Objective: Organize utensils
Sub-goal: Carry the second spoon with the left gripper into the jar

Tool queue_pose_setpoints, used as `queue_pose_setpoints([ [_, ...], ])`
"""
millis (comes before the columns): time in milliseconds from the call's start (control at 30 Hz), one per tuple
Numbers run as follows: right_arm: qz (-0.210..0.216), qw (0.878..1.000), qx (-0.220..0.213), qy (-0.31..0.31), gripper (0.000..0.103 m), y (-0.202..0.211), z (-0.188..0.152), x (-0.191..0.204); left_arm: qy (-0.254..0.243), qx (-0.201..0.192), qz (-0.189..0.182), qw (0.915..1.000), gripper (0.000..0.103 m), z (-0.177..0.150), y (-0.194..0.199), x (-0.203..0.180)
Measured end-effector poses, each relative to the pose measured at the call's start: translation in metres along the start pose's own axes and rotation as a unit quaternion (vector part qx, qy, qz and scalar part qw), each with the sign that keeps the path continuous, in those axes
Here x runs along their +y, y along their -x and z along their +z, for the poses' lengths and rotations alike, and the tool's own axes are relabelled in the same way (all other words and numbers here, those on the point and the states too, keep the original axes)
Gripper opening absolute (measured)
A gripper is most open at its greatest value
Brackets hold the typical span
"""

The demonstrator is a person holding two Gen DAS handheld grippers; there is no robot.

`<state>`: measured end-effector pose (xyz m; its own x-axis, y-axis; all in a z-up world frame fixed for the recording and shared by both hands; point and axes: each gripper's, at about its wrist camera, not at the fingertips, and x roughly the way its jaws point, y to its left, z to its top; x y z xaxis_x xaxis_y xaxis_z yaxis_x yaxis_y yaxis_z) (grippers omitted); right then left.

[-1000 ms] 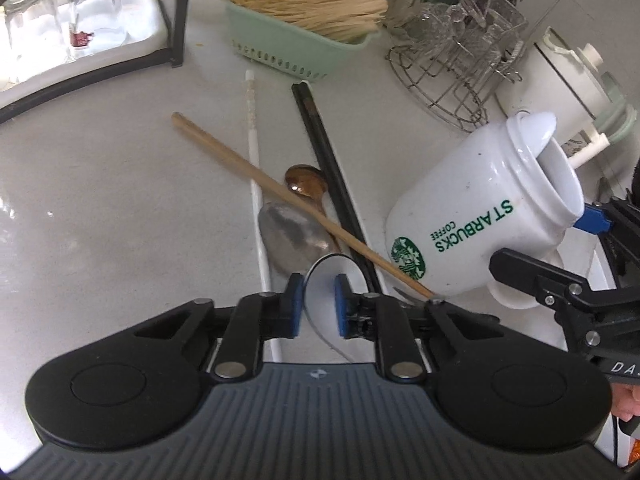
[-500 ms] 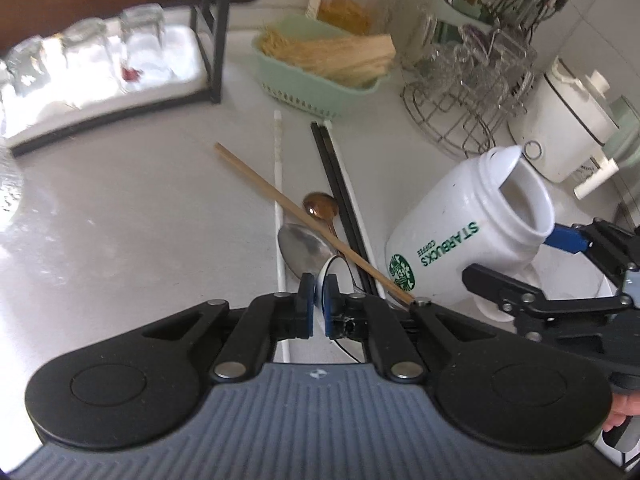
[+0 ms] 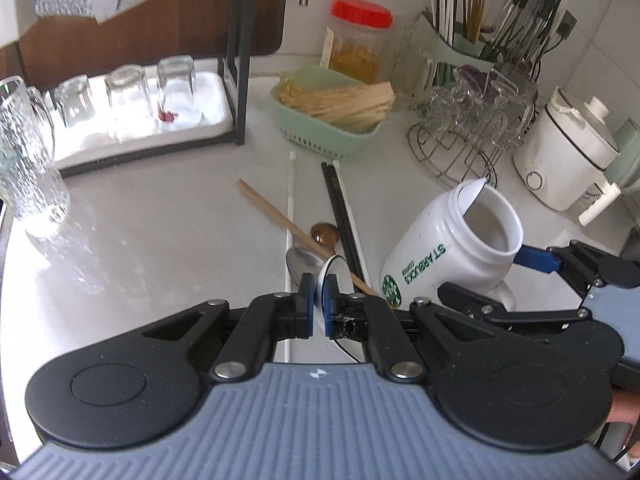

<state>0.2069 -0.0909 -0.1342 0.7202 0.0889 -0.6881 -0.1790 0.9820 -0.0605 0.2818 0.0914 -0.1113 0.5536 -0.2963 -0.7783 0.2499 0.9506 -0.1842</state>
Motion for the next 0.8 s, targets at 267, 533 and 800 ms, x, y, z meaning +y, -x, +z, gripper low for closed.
queue_pose_setpoints([
  [267, 0.003, 1.0, -0.002, 0.001, 0.079, 0.003, -0.003, 0.004, -0.017, -0.037, 0.005, 0.9992, 0.005, 0.026, 0.018, -0.009],
  [533, 0.013, 1.0, -0.006, 0.007, 0.078, 0.008, -0.008, 0.015, -0.042, -0.095, -0.005, 0.9946, 0.005, 0.062, 0.047, -0.028],
  [800, 0.015, 1.0, -0.009, 0.006, 0.078, 0.008, -0.008, 0.018, -0.083, -0.143, -0.02, 0.986, 0.005, 0.083, 0.065, -0.054],
])
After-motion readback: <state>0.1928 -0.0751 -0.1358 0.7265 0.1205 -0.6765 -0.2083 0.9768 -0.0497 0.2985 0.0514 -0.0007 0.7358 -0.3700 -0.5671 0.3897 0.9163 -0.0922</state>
